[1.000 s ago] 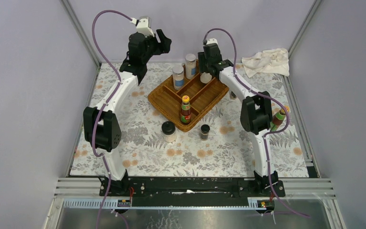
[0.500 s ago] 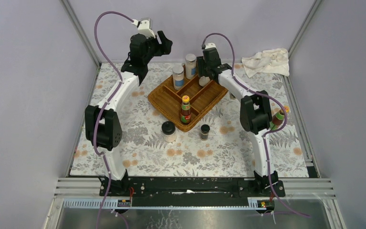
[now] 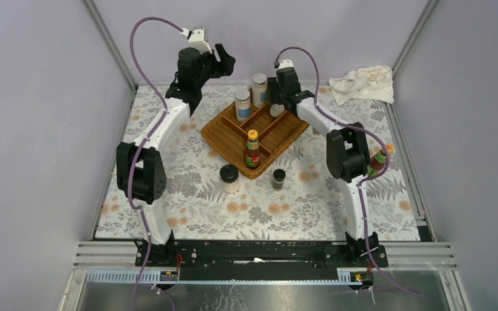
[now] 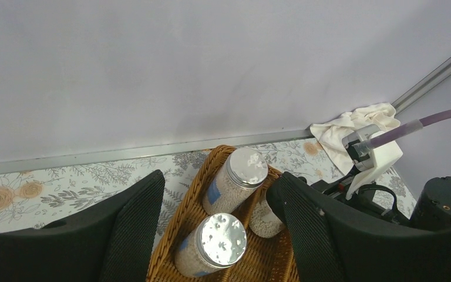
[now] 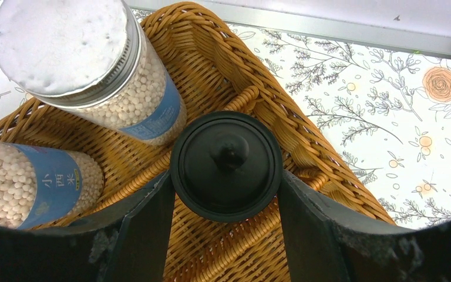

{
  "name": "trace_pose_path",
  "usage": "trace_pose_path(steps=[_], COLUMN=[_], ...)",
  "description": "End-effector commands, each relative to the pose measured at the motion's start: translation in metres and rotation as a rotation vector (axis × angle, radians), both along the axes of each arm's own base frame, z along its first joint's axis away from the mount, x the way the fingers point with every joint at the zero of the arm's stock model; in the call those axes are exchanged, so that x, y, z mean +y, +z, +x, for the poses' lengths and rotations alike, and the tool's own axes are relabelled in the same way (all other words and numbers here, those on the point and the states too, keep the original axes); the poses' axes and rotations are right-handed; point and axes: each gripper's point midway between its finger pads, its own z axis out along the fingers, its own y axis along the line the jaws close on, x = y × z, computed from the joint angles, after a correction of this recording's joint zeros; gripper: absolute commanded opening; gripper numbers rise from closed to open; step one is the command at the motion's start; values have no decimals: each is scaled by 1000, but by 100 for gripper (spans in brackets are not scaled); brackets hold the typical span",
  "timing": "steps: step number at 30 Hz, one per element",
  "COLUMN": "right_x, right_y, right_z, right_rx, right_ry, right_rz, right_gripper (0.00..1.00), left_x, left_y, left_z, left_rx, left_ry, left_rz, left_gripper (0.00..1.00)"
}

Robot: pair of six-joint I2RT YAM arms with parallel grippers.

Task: Organize the condiment bottles
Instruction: Place the bottle in the storage box.

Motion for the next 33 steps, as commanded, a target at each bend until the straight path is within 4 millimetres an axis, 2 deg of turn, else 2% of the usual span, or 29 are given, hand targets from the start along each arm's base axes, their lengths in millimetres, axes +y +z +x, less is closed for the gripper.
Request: trace_pose_path(steps=[1,8,11,18,26,33], right_x=[2,2,2,6,9,11], right_y=[0,-4,-4,1,8,23], right_z=[-4,-9,-10,-10,-9,-6], right_rx=[-7,1,5,4,-7,-33], right_ry=[16,21,25,48,67,79], right_rz=[0,0,3,12,14,19], right_gripper=[14,60,71,82,86,88], left_x=[3,2,2,2,1,1], left_y=[0,-1,0,0,-1,0], left_z=[4,4,4,4,4,3], left_rx=[-25,-19,-20,-16,-13,-11], left_ry=[-1,-5,-3,-4,-4,-4], left_rz=[-13,-21,-20,-26,-30,-31], left_gripper=[78,80,80,81,82,82])
